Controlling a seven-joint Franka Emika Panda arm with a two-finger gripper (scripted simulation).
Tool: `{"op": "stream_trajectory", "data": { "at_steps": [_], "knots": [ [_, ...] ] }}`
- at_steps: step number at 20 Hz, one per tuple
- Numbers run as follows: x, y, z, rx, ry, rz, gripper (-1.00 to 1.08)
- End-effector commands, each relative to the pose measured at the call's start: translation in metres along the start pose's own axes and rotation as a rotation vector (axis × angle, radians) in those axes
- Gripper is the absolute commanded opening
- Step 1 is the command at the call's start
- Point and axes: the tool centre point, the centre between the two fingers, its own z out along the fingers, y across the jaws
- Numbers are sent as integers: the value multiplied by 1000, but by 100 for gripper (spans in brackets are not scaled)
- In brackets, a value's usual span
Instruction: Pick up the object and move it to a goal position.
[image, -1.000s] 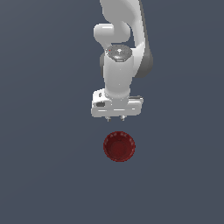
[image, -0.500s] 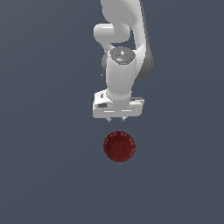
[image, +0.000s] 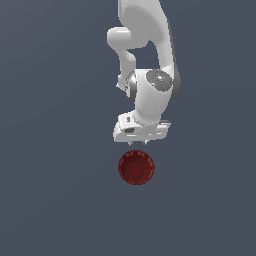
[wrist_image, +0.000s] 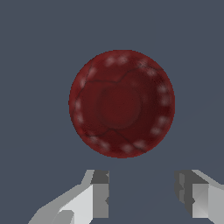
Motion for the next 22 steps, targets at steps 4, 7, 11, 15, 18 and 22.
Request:
{"op": "stream_trajectory", "data": {
  "at_steps": [4, 7, 11, 15, 18, 22],
  "knots": [
    [10, -22, 28, -106, -18, -93, 28],
    [15, -36, 43, -169, -24, -148, 28],
    [21, -50, 60, -240, -25, -210, 28],
    [24, -62, 71, -292, -23, -257, 28],
    [26, -67, 77, -319, -21, -281, 28],
    [27, -72, 81, -338, -19, -299, 28]
  ]
}}
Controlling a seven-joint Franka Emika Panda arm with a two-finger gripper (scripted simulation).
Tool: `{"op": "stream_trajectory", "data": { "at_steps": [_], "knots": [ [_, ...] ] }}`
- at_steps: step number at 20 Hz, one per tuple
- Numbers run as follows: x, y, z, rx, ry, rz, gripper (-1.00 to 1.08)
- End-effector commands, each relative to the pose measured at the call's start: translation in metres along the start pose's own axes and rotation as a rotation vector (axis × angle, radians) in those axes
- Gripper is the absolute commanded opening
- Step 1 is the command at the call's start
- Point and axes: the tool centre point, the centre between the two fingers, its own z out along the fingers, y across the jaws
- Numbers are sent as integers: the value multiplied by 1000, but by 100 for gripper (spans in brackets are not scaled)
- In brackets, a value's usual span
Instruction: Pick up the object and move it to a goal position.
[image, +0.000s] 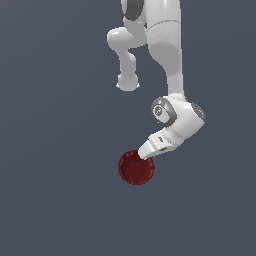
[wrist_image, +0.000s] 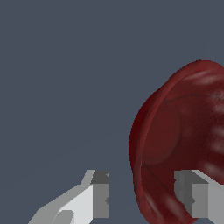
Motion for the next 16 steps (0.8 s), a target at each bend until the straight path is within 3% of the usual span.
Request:
{"op": "stream_trajectory", "data": {
  "at_steps": [1, 15, 16],
  "knots": [
    [1, -1, 1, -10, 1, -7, 28],
    [1, -1, 31, -10, 1, -8, 28],
    [1, -1, 31, -10, 1, -8, -100]
  ]
}}
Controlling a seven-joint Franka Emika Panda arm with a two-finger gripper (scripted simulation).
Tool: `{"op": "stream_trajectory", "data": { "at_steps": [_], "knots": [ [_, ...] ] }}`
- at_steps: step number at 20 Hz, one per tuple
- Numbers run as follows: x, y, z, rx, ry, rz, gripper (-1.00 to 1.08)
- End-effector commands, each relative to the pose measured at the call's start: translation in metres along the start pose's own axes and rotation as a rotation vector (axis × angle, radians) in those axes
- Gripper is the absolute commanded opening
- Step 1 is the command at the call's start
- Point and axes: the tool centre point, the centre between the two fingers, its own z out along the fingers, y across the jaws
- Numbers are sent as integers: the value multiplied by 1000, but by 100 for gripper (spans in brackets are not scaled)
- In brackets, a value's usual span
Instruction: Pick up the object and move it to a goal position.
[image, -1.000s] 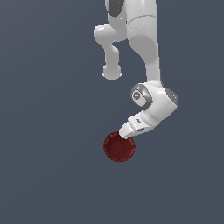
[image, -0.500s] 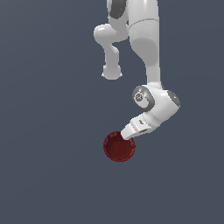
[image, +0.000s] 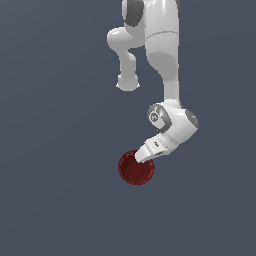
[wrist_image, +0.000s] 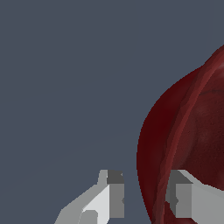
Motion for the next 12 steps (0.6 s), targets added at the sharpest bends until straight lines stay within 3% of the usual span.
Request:
{"op": "stream_trajectory", "data": {
  "at_steps": [1, 12],
  "knots": [
    [1, 0, 1, 0, 2, 0, -100],
    [1, 0, -1, -1, 2, 1, -100]
  ]
}}
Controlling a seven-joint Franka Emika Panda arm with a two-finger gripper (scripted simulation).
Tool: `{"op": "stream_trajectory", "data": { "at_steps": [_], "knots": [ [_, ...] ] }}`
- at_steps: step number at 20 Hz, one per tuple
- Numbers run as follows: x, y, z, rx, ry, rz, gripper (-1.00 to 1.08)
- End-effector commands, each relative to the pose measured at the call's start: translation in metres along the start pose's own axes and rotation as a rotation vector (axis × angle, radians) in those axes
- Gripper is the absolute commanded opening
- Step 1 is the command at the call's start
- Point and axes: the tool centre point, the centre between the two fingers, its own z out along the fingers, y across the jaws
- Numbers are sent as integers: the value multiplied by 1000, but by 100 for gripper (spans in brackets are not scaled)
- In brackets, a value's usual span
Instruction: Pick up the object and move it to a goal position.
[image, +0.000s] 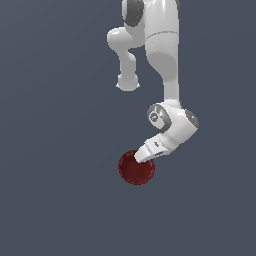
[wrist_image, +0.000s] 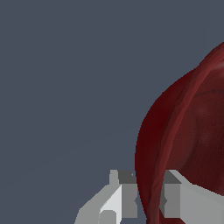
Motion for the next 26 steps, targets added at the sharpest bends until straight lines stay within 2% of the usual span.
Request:
{"op": "stream_trajectory", "data": {
  "at_steps": [1, 7, 18, 26],
  "knots": [
    [1, -2, -3, 0, 1, -1, -100],
    [9, -20, -28, 0, 1, -1, -100],
    [36, -73, -105, 2, 0, -2, -100],
    [45, -86, -125, 1, 1, -2, -100]
  ]
}}
